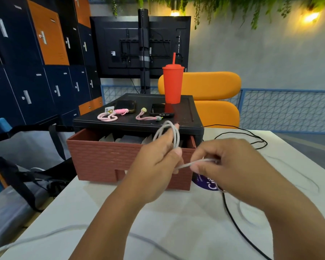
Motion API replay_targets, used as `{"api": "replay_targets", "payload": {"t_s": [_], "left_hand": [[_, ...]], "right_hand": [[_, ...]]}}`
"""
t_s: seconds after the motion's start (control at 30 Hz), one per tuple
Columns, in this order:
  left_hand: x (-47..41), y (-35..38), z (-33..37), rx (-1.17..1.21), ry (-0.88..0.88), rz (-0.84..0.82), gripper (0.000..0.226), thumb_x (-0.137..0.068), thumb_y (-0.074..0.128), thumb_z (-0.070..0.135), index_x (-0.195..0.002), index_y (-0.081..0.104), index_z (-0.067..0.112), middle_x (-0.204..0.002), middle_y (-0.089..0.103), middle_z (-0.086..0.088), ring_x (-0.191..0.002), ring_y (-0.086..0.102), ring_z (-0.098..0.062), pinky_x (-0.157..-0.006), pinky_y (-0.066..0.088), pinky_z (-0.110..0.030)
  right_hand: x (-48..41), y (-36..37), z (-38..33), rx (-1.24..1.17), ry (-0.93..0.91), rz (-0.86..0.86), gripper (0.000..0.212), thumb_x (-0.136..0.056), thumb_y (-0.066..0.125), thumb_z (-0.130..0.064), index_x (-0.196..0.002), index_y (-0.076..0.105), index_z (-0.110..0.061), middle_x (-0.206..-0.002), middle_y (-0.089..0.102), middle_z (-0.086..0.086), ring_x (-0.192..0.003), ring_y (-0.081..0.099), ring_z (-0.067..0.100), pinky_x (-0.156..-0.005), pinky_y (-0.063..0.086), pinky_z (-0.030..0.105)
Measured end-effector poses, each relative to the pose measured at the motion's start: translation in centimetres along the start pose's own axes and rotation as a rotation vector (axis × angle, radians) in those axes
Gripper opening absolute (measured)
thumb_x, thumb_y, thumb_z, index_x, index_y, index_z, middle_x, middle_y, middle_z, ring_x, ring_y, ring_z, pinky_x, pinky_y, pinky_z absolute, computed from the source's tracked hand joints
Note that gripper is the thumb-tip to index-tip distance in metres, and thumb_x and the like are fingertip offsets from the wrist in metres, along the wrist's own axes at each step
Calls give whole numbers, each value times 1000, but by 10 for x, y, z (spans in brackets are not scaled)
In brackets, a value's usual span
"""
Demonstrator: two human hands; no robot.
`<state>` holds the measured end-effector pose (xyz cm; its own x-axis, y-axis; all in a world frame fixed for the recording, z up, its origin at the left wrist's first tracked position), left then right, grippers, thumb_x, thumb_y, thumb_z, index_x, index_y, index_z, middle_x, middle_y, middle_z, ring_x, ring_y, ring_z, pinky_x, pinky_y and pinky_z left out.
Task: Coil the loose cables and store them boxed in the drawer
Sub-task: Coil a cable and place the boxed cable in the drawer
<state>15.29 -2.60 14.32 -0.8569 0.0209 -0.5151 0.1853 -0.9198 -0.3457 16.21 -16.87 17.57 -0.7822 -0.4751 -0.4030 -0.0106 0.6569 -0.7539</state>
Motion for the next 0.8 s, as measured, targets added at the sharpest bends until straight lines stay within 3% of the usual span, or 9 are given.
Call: {"api": "replay_targets", "payload": {"t_s": [0.07, 0.1, 0.2, 0.3, 0.4, 0.5, 0.6, 0.67, 0.8], "left_hand": [[2, 1, 0, 85, -90, -77, 28, -96, 43, 30, -118, 60, 25, -56, 51, 6, -51, 48, -3, -57, 43, -19], [2, 3, 2, 139, -115, -139, 33, -92, 43, 37, -109, 63, 16, -51, 47, 8, -47, 43, -4, -61, 45, -23], [5, 9, 14, 374, -165, -290, 28, -83, 43, 29, -92, 60, 8, -40, 44, 9, -37, 40, 1, -72, 50, -29], [5, 9, 19, 626, -165, -316, 21, -84, 46, 23, -82, 64, 11, -37, 36, 13, -32, 31, 1, -56, 50, -22], [4, 6, 13, 815, -206, -288, 19, -81, 52, 23, -75, 68, 15, -38, 29, 12, -33, 21, -1, -49, 46, -23], [4, 8, 13, 832, -207, -266, 19, -80, 54, 26, -73, 67, 13, -41, 31, 9, -32, 25, -3, -50, 48, -25], [0, 6, 9, 751, -260, -174, 27, -81, 53, 26, -88, 60, 1, -48, 38, 3, -36, 30, -7, -49, 49, -24], [-1, 5, 7, 697, -277, -141, 29, -83, 62, 26, -92, 56, -1, -50, 41, 2, -38, 33, -6, -48, 48, -21], [1, 7, 10, 693, -288, -150, 25, -79, 50, 33, -74, 55, 10, -45, 31, 4, -37, 26, -5, -43, 40, -19]], "right_hand": [[0, -9, 6, -93, 17, 139, 10, -73, 73, -25, -68, 65, -29, -61, 59, -14, -56, 50, 1, -48, 35, 14], [0, -12, 8, -135, 16, 199, 10, -71, 74, -26, -67, 65, -30, -64, 60, -13, -57, 50, 1, -50, 36, 14], [-1, -15, 11, -207, -16, 314, 11, -71, 74, -30, -66, 64, -32, -73, 64, -16, -67, 54, 4, -54, 36, 16], [-5, -6, 9, -247, -70, 255, 12, -80, 62, -46, -71, 66, -37, -78, 66, -13, -73, 56, 1, -60, 38, 13], [-8, 5, 7, -267, -102, 171, 30, -83, 42, -46, -65, 59, -29, -62, 57, -12, -61, 51, 1, -55, 37, 13], [-9, 10, 8, -222, -89, 213, 35, -83, 37, -49, -62, 49, -23, -59, 50, -12, -58, 45, 3, -53, 33, 19], [-10, 13, 9, -149, -83, 243, 40, -83, 32, -51, -65, 45, -18, -56, 46, -6, -60, 43, 7, -55, 34, 29], [-10, 14, 9, -136, -76, 253, 39, -83, 30, -51, -62, 43, -21, -55, 45, -7, -61, 43, 8, -57, 36, 33], [-10, 16, 8, -205, -71, 298, 37, -85, 32, -49, -61, 45, -24, -53, 51, -9, -55, 46, 6, -51, 33, 24]]}}
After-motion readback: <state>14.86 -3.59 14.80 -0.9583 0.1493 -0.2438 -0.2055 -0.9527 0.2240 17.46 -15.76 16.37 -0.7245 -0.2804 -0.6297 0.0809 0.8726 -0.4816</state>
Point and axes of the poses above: each hand's wrist, its own x-axis away from the middle knuckle, its own y-axis out of the palm, z = x × y, the point moved 4 cm from there along -x, towards the middle knuckle
